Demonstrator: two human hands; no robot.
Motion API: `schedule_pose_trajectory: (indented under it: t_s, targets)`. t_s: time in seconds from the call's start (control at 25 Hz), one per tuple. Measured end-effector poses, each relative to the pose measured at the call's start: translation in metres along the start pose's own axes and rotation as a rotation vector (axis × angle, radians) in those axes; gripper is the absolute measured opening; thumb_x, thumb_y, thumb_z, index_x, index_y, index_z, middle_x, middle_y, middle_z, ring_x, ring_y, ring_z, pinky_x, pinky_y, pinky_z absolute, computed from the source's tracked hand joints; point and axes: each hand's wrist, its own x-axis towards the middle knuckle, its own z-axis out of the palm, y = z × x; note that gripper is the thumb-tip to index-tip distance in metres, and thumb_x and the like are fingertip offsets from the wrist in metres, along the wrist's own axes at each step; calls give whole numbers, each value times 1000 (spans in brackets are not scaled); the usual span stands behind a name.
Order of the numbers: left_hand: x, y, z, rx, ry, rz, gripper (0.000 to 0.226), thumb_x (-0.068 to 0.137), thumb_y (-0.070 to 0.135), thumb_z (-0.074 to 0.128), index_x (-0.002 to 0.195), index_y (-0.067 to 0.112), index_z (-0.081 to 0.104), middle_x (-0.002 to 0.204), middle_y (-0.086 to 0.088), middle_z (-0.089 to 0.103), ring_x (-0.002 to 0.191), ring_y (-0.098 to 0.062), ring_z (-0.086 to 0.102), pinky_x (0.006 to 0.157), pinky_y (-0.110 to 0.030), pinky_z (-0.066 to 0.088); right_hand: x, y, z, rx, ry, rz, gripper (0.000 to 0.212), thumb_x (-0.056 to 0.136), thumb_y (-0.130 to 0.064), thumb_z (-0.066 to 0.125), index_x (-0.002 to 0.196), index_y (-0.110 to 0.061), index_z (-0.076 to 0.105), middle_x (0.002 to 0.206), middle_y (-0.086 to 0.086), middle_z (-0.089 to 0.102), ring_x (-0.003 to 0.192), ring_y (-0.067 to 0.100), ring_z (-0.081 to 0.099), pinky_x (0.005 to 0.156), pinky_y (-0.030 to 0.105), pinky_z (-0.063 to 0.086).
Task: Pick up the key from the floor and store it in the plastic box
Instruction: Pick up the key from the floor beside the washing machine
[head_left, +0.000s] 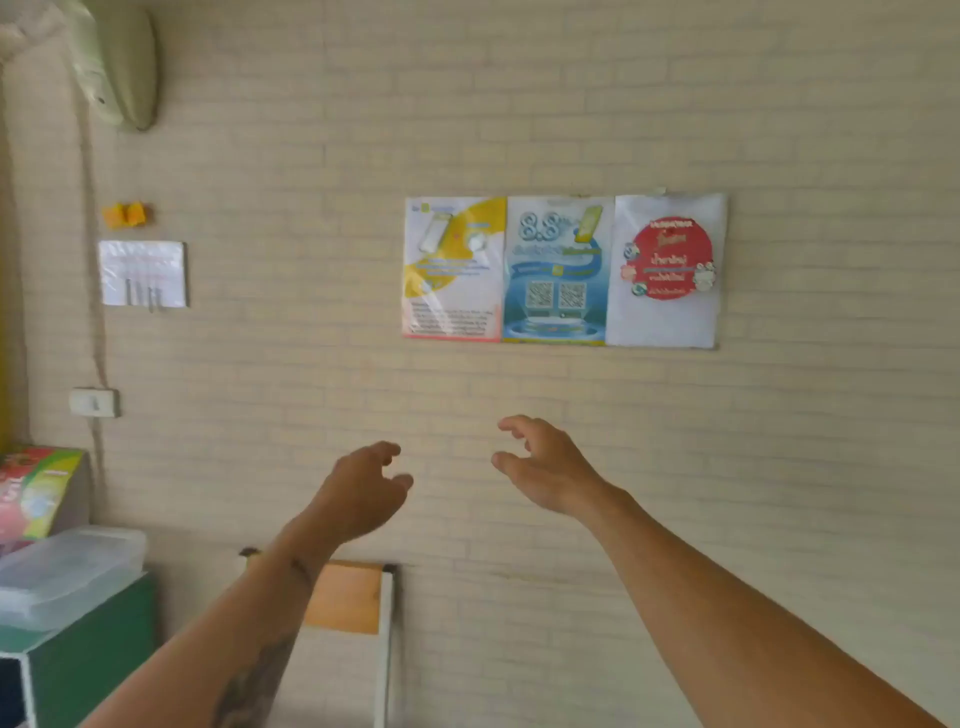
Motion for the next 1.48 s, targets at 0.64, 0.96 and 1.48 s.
schedule_pose_trajectory:
  t_s: [0.64,0.96,1.48]
  targets:
    - [-110,201,284,-464,-468,-25,25,89,13,58,111,18,69,98,-4,75,92,-18,73,89,-42,55,-230,269,-173,58,128,405,45,92,-28,67,136,-28,56,127,-2,57,111,15,57,89,29,49]
    - [-164,348,462,-465,-753,13,26,88,12,58,111,19,68,97,-3,76,92,-17,72,87,-39,56,-343,423,-279,-18,186,675,44,92,-30,65,135,-29,56,128,-2,57,113,17,57,96,34,49]
    - [-133,564,770,-446,-1245,157,29,87,13,61,115,15,67,106,-9,72,93,-19,71,88,-35,55,-427,685,-416,-134,321,1177,43,92,-21,64,134,-21,58,130,7,59,110,20,57,91,31,45]
